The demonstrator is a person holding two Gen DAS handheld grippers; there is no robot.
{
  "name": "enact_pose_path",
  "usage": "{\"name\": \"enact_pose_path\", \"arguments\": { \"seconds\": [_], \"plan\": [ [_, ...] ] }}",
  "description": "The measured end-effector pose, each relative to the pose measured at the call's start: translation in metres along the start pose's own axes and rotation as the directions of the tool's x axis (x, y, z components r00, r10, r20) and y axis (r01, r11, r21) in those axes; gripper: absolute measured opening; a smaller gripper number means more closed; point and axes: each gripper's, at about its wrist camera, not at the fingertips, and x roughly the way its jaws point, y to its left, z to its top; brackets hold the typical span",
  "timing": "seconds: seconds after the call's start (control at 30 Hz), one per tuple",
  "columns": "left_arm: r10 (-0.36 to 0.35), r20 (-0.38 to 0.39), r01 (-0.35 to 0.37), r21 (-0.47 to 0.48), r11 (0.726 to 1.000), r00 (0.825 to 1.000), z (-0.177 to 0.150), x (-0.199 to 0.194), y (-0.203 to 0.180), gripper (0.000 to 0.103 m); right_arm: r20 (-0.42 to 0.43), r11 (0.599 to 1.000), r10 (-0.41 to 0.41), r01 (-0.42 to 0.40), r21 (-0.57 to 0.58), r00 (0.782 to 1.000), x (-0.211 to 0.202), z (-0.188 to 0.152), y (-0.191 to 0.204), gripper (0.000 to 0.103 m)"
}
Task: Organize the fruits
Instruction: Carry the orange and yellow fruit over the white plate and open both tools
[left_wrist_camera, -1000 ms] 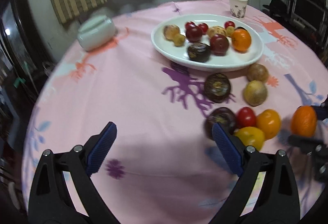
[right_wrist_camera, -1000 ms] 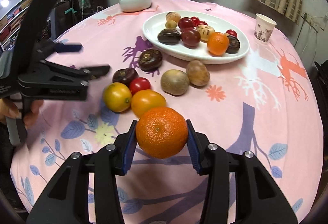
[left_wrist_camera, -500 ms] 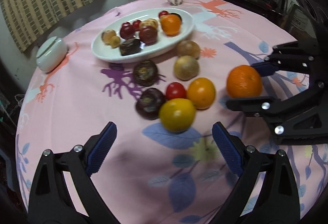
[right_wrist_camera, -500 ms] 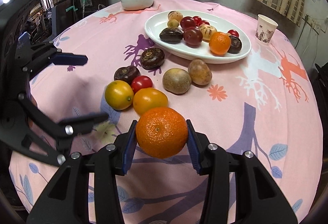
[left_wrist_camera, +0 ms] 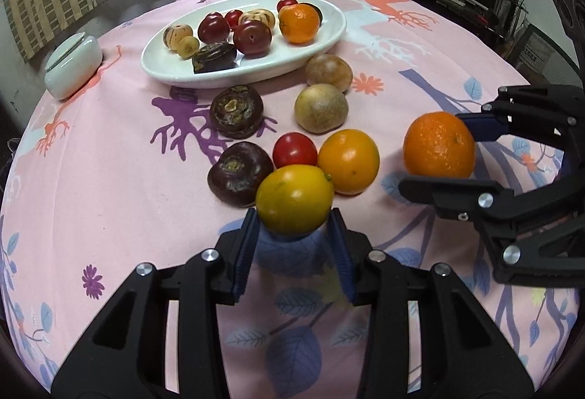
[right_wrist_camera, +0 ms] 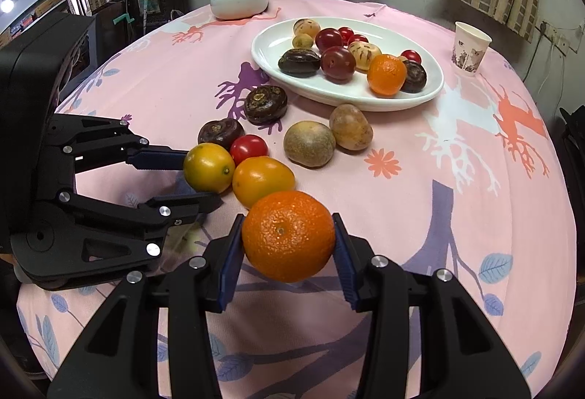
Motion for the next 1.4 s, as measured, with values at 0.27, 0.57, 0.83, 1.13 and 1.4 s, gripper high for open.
{"name": "enact_pose_path", "arguments": {
  "seconds": [0.27, 0.57, 0.83, 1.13, 1.4],
  "plan": [
    [0.009, 0.022, -0.009, -0.015, 1.000, 1.000, 0.004, 0.006, -0.004, 0.048, -0.009, 1.000, -0.003, 0.003, -0.004, 1.000, 0.002, -0.001, 0.001, 0.046],
    [0.021, 0.050, -0.021, 0.009, 1.000, 0.999, 0.003, 0.009, -0.008, 0.046, -0.066, 1.000, -0.024, 0.024, 0.004, 0.998, 0.016, -0.004, -0.001, 0.046],
    [-0.008, 0.044, 0.008, 0.007, 1.000, 0.999, 0.000, 0.005, -0.006, 0.043, -0.054, 0.999, -0.026, 0.027, 0.018, 0.998, 0.012, -0.005, -0.007, 0.050],
    [-0.016, 0.041, 0.016, -0.014, 1.000, 0.999, -0.001, 0.006, -0.004, 0.044, -0.067, 0.996, -0.064, 0.060, -0.061, 0.996, 0.011, -0.008, 0.006, 0.046],
    [-0.069, 0.059, 0.070, -0.019, 0.997, 0.996, 0.001, -0.005, -0.005, 0.043, -0.046, 0.996, -0.063, 0.061, -0.059, 0.997, 0.008, -0.006, 0.006, 0.046]
  ]
}}
